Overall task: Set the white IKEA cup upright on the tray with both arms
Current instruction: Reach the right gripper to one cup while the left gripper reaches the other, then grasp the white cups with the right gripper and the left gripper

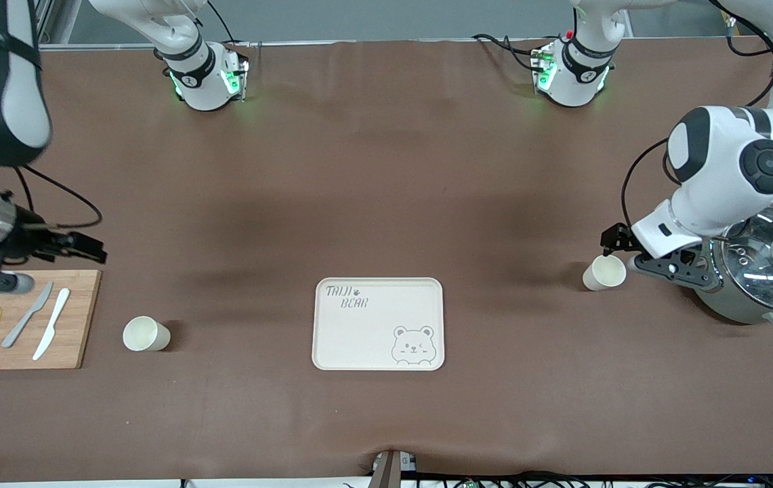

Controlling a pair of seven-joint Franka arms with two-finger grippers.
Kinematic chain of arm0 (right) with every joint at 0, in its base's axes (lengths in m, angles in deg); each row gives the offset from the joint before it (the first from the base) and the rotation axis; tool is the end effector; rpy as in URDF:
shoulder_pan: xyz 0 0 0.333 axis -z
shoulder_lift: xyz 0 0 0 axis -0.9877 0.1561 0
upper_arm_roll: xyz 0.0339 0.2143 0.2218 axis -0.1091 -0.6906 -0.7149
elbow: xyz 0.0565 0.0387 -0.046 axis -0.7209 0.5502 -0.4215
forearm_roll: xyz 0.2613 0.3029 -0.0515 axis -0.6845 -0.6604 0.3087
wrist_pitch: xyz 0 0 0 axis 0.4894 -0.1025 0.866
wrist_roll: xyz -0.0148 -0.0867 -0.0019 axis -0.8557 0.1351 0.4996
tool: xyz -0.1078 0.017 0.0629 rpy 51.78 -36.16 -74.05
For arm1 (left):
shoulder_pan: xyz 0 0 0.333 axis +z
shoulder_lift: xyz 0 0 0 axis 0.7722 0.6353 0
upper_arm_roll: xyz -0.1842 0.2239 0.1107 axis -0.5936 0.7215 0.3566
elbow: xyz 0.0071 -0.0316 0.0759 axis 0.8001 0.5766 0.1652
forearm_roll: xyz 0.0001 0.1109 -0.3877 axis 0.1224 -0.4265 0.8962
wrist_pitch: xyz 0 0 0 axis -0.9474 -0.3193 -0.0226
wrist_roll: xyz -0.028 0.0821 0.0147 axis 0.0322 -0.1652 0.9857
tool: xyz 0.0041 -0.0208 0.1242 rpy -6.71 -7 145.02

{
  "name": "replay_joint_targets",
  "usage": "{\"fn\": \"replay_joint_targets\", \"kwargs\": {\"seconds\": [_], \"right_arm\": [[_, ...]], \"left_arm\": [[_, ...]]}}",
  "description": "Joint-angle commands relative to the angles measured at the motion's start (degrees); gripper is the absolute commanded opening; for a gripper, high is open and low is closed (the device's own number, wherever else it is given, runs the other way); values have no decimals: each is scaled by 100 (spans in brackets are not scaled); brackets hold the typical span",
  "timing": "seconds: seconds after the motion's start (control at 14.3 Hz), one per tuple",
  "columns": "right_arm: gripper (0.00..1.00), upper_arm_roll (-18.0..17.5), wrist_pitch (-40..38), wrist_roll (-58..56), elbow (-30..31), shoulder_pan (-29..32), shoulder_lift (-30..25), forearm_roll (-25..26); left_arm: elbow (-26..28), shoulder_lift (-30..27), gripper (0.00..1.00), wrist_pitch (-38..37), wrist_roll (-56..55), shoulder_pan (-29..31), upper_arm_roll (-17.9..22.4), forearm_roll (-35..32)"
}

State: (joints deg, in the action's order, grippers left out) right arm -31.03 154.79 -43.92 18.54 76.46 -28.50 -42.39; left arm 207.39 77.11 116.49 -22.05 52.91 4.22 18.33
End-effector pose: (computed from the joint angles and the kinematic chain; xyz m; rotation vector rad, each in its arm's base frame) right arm 0.6520 -0.0056 0.4505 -3.1170 0.0694 0.0231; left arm 0.5801 -0.0357 0.3267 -3.1013 0.4841 -0.1202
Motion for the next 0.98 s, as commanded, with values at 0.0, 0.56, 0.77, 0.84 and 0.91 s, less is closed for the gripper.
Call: {"fn": "replay_joint_targets", "kwargs": {"seconds": [0.0, 0.56, 0.77, 0.84, 0.91], "right_arm": [[100, 20, 366, 45, -179, -71, 442, -57], [100, 20, 2046, 45, -214, -71, 1752, -57], [100, 20, 2494, 45, -214, -97, 2139, -48], [100, 20, 2617, 45, -214, -132, 2245, -48], [100, 20, 2679, 45, -214, -150, 2315, -48]], "left_arm": [[998, -290, 100, 1029, 277, 203, -63, 16], [957, 359, 100, 1797, 629, 397, -54, 7], [720, 676, 100, 1841, 691, 397, -54, 7], [666, 755, 100, 1858, 743, 406, -54, 7], [596, 826, 100, 1885, 761, 423, -54, 7]]}}
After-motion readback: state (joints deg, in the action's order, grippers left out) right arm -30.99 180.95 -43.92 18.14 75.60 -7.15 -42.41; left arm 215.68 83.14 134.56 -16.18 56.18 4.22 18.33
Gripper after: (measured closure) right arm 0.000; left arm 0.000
